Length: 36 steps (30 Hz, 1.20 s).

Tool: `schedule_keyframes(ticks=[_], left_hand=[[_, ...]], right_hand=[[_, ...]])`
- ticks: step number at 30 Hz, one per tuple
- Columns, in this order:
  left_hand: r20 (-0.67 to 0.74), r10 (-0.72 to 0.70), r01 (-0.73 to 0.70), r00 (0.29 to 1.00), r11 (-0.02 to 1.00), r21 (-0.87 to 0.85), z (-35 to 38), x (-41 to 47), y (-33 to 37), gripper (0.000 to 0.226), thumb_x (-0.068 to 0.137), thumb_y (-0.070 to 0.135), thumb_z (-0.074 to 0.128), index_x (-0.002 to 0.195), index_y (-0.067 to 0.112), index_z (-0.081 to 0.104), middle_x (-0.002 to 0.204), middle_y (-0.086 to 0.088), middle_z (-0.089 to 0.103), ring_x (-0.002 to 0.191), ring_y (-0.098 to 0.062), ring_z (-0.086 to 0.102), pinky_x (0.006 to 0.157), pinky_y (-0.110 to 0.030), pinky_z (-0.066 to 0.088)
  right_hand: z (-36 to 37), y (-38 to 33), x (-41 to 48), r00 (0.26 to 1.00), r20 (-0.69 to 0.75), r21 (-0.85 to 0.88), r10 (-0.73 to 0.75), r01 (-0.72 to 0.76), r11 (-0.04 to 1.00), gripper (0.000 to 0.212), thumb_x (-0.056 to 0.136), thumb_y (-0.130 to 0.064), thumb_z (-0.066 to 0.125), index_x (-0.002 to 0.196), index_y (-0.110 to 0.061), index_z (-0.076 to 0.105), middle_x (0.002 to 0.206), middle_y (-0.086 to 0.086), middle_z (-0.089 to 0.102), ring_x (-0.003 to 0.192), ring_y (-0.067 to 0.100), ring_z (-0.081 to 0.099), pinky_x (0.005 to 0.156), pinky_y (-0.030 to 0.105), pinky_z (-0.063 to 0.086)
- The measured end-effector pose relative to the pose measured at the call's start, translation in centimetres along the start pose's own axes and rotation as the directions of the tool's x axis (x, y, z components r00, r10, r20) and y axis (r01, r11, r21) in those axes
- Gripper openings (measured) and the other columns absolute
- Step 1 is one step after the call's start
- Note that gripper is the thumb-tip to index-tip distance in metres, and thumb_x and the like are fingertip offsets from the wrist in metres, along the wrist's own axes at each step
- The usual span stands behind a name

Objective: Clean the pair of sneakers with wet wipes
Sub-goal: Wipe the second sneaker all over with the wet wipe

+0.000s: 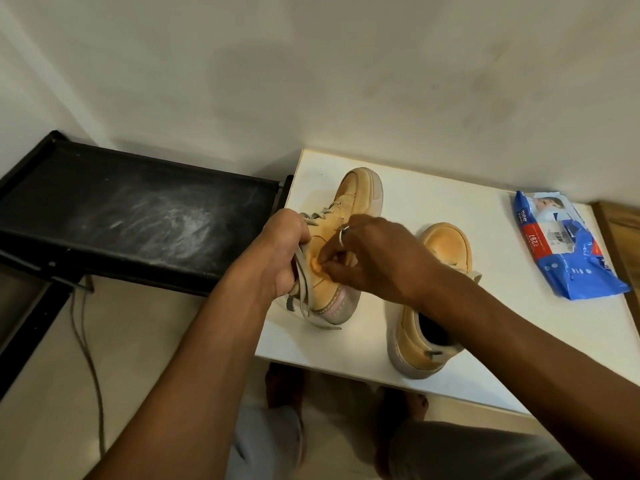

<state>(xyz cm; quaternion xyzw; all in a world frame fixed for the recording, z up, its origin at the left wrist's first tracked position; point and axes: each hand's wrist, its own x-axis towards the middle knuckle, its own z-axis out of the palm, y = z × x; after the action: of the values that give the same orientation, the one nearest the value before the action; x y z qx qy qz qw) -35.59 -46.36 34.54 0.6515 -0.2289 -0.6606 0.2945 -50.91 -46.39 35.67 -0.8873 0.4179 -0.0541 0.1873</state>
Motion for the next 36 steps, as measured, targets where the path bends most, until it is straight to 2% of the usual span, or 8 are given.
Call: schedule_keyframes(ticks=[4,10,15,20,25,30,34,36], left_hand=[[0.006,0.000,0.000,1.000,1.000,-0.013,0.2,-0.3,0.1,0.020,0.082,0.004,0.035,0.082,0.014,0.053,0.074,-0.009,0.056,0.071,-0.027,0.059,0.069,-0.037,0.055],[-0.001,-0.015,0.015,1.000,1.000,0.000,0.0,-0.5,0.2,0.018,0.083,0.005,0.035,0.070,0.015,0.043,0.063,-0.005,0.047,0.056,-0.020,0.051,0.056,-0.029,0.049],[0.037,-0.014,0.014,0.999,1.000,-0.010,0.1,-0.6,0.2,0.021,0.081,0.003,0.036,0.075,0.014,0.052,0.067,-0.008,0.055,0.066,-0.026,0.058,0.065,-0.035,0.054],[0.034,-0.020,0.021,0.999,0.999,-0.025,0.1,-0.7,0.3,0.023,0.082,0.003,0.034,0.066,0.015,0.045,0.050,-0.004,0.052,0.050,-0.020,0.053,0.054,-0.029,0.049],[0.052,-0.027,0.029,0.998,0.998,-0.047,0.2,-0.6,0.2,0.022,0.078,0.002,0.035,0.078,0.012,0.055,0.067,-0.009,0.057,0.065,-0.027,0.059,0.065,-0.036,0.054],[0.052,-0.029,0.031,0.998,0.998,-0.047,0.1,-0.7,0.2,0.019,0.078,0.003,0.035,0.072,0.013,0.050,0.063,-0.008,0.053,0.056,-0.023,0.056,0.060,-0.032,0.053],[0.058,-0.012,0.015,0.998,0.999,-0.045,0.3,-0.6,0.2,0.021,0.079,0.003,0.035,0.077,0.013,0.054,0.068,-0.008,0.056,0.065,-0.026,0.059,0.061,-0.034,0.053],[0.052,-0.015,0.017,0.999,0.999,-0.044,0.2,-0.6,0.2,0.021,0.078,0.003,0.036,0.077,0.013,0.053,0.068,-0.008,0.056,0.064,-0.026,0.059,0.062,-0.034,0.053]], right_hand=[[0.3,0.5,0.0,0.978,-0.204,-0.063,0.050,-0.064,0.996,0.021,0.093,-0.033,0.060,0.105,-0.023,0.075,0.096,-0.004,0.070,0.084,0.008,0.055,0.068,0.029,0.052],[0.6,-0.6,-0.1,1.000,0.009,0.126,-0.030,0.029,0.992,0.016,0.088,-0.030,0.066,0.098,-0.024,0.076,0.087,-0.007,0.069,0.079,0.008,0.058,0.068,0.032,0.055],[0.5,0.3,0.2,0.963,-0.230,0.076,0.140,-0.126,0.989,0.018,0.091,-0.034,0.063,0.099,-0.025,0.076,0.092,-0.009,0.070,0.079,0.006,0.057,0.065,0.022,0.047],[0.3,-0.4,-0.1,0.999,0.016,0.216,0.036,-0.039,0.976,0.011,0.086,-0.027,0.070,0.095,-0.025,0.076,0.086,-0.014,0.070,0.076,0.007,0.062,0.067,0.023,0.052],[0.2,1.2,-0.1,0.970,-0.180,0.189,0.161,-0.126,0.974,0.014,0.089,-0.030,0.068,0.098,-0.024,0.076,0.090,-0.010,0.071,0.077,0.007,0.060,0.069,0.027,0.052],[0.0,0.0,-0.4,0.998,0.044,0.232,0.037,-0.047,0.972,0.011,0.086,-0.026,0.070,0.095,-0.024,0.077,0.086,-0.012,0.072,0.076,0.007,0.063,0.068,0.022,0.053],[0.4,0.9,0.0,0.966,-0.176,0.186,0.187,-0.154,0.970,0.014,0.089,-0.031,0.066,0.094,-0.023,0.077,0.086,-0.012,0.070,0.073,0.007,0.060,0.067,0.026,0.051],[0.3,0.5,0.0,0.975,-0.159,0.185,0.153,-0.123,0.975,0.013,0.089,-0.028,0.067,0.095,-0.022,0.077,0.087,-0.011,0.071,0.074,0.007,0.060,0.066,0.023,0.050]])
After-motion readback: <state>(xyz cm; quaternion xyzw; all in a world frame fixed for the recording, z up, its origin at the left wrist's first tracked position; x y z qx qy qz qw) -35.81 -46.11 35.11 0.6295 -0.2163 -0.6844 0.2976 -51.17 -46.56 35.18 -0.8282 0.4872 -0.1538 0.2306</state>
